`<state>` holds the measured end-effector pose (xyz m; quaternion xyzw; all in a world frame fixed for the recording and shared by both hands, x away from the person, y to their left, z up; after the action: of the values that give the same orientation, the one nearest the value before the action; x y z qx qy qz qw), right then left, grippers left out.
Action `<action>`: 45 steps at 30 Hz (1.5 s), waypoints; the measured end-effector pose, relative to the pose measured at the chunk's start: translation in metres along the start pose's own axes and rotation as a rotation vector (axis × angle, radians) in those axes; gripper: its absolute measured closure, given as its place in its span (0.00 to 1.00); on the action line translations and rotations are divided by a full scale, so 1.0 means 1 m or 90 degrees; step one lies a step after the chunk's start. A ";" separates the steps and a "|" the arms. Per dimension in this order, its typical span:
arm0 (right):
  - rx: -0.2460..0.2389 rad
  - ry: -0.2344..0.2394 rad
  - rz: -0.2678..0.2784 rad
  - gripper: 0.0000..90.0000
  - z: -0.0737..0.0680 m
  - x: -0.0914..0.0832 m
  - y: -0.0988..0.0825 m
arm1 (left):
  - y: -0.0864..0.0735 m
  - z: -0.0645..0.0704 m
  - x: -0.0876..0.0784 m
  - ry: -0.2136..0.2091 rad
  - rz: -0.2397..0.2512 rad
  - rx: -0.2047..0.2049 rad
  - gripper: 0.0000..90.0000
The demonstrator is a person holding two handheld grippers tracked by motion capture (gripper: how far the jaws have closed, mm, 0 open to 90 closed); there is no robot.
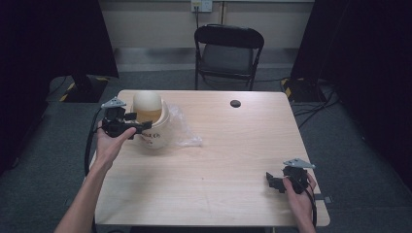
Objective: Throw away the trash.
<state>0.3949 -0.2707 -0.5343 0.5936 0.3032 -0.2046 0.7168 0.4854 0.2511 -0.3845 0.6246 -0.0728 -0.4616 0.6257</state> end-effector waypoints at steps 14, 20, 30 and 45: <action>0.000 0.000 0.000 0.09 0.000 0.000 0.000 | -0.021 0.005 -0.027 0.003 0.001 0.011 0.18; 0.000 0.000 0.000 0.09 0.000 0.000 0.000 | -0.032 0.007 -0.033 0.024 -0.018 0.016 0.18; 0.000 0.000 0.000 0.09 0.000 0.000 0.000 | -0.060 0.014 -0.044 0.037 -0.031 0.017 0.18; 0.000 -0.001 0.000 0.09 0.000 0.000 0.000 | -0.116 0.018 -0.050 0.047 -0.056 -0.020 0.18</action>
<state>0.3947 -0.2707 -0.5343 0.5935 0.3024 -0.2050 0.7171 0.3886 0.2955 -0.4545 0.6339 -0.0150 -0.4663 0.6168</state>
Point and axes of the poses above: each handheld gripper's, and its own axes: x roughly forward along the jaws, y roughly out of its top, z roughly to its right, the point moved 5 cm from there along x, roughly forward along the jaws, and after that the axes turned 8 degrees about -y, right-handed, at the moved point
